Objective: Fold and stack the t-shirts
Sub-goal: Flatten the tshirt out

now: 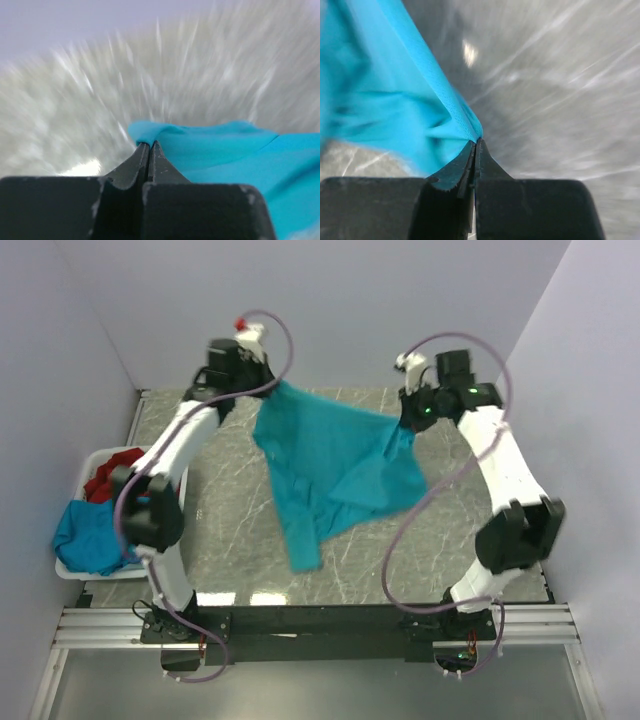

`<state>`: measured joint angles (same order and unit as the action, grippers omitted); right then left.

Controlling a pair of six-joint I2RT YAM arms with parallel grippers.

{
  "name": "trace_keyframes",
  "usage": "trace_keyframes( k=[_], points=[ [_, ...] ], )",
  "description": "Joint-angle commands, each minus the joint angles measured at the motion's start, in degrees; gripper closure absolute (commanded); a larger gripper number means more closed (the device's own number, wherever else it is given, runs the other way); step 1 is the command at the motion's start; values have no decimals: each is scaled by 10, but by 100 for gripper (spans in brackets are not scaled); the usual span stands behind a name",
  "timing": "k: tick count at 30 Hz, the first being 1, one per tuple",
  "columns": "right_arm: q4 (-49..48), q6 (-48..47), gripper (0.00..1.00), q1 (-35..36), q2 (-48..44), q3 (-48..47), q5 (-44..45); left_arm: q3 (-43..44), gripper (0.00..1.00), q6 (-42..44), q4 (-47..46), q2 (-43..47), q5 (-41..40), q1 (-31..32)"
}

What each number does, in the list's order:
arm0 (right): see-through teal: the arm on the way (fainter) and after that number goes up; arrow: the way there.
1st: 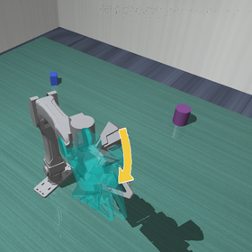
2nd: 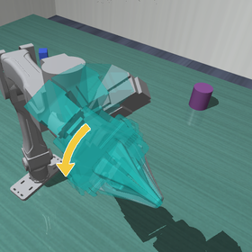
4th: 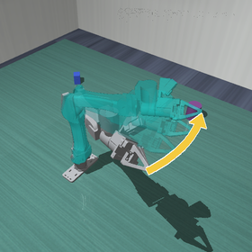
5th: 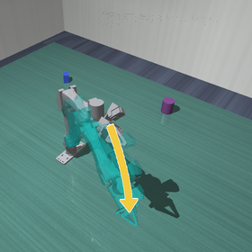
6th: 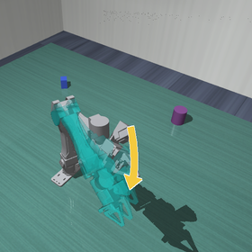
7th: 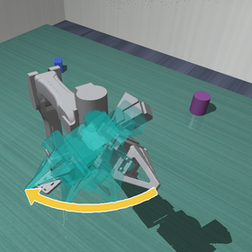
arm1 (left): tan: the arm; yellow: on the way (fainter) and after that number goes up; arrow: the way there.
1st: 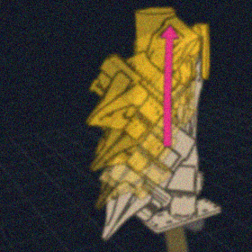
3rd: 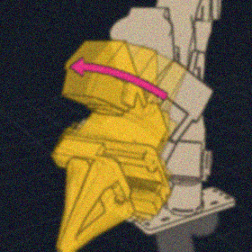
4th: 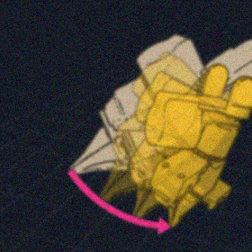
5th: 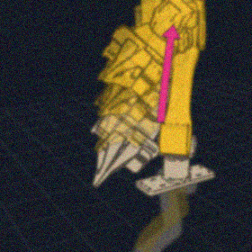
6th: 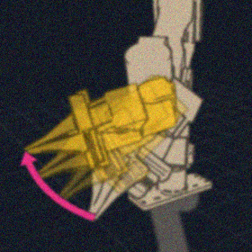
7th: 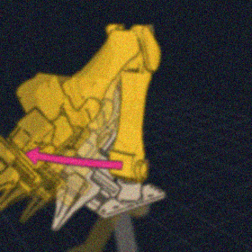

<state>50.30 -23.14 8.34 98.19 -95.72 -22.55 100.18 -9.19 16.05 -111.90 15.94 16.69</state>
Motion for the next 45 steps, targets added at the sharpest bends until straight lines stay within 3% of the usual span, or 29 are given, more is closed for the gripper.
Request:
trace_keyframes(
  k=[1,6,12,15,19,26,30,33,37,42,45],
  points=[
    [33,-35,100,-3,-105,-65,-14,-35,100,-24,-109,153,4,-5],
    [10,-60,100,-4,-239,-77,-54,-126,100,-71,-221,300,36,-4],
    [1,-139,100,-3,-431,-18,-113,-235,100,-121,-334,471,107,9],
    [-2,-147,100,-4,-507,10,-120,-264,100,-127,-349,528,131,34],
    [-2,-104,100,-9,-530,19,-129,-264,100,-116,-338,570,125,64],
    [-112,-52,100,-10,-503,185,11,-345,100,-82,-286,552,53,64],
    [-189,-37,100,-10,-423,232,63,-377,100,-82,-312,485,16,52],
    [-202,-31,100,-11,-356,198,80,-349,100,-114,-340,406,39,21],
    [-209,-17,100,-10,-305,103,68,-224,100,-125,-335,311,60,10],
    [-212,-9,100,-12,-285,10,64,-84,100,-128,-320,275,58,10],
    [-207,-15,100,-11,-305,0,49,-86,100,-133,-330,298,56,10]
  ],
)
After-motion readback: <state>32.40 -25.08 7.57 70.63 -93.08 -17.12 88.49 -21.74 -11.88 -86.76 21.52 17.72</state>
